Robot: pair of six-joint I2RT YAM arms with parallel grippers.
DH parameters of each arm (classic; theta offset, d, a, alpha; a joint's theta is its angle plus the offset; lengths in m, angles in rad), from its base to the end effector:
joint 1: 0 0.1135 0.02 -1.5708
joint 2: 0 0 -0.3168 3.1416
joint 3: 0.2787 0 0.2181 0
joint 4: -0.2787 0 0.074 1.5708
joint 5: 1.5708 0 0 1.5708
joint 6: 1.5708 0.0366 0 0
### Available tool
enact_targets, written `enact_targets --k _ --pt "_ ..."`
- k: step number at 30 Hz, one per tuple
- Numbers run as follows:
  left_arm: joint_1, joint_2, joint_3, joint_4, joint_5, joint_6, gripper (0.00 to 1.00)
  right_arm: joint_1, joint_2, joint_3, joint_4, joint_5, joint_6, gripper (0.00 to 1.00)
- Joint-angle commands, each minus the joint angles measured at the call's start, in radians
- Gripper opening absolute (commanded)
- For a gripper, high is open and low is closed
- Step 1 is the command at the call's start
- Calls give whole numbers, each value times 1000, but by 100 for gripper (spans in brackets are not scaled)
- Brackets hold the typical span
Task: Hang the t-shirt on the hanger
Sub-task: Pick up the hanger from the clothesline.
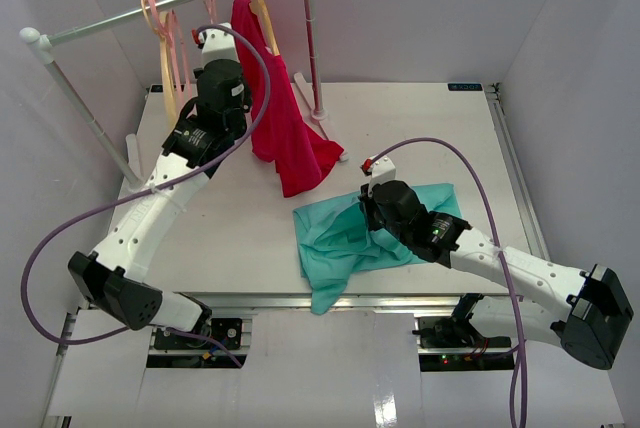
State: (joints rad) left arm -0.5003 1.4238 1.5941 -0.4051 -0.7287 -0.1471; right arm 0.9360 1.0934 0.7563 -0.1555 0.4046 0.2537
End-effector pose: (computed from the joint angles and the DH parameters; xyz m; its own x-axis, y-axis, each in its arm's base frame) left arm 0.2474 -0.1075 0.4980 -0.1711 -0.0311 -0.9848 -0.2380 0.9712 0.0107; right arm 0.1225 0.1420 0.3312 -0.4056 -0.1617 -0.8996 -0.4470 0.8936 0.0409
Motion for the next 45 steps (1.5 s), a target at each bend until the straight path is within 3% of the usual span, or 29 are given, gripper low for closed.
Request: enact_targets --k 1,5,10,18,24,26,36,41,45 --pt "1 -117 -18 36 65 68 0 -3 -24 2 30 -1 -11 8" --pt "2 -140 -18 -71 98 18 0 -3 -23 3 25 2 -10 8" --pt "2 -229 -156 -108 115 -22 0 -3 -17 14 -8 68 15 8" --pt "2 -374 -263 -303 313 -137 0 -3 13 28 -21 89 21 8" --pt "2 -519 -306 -347 269 -162 0 -5 22 27 -19 97 21 8" --pt "1 -564 -282 -340 315 -167 0 -4 30 30 -19 99 20 8" --pt "2 -614 -160 -245 912 -145 0 -35 12 20 -33 171 55 8" --pt "2 -586 -232 -213 1106 -104 0 -254 -37 24 -64 62 87 8" --pt "1 -603 -345 -205 1186 -84 0 -312 -111 34 -81 37 89 8"
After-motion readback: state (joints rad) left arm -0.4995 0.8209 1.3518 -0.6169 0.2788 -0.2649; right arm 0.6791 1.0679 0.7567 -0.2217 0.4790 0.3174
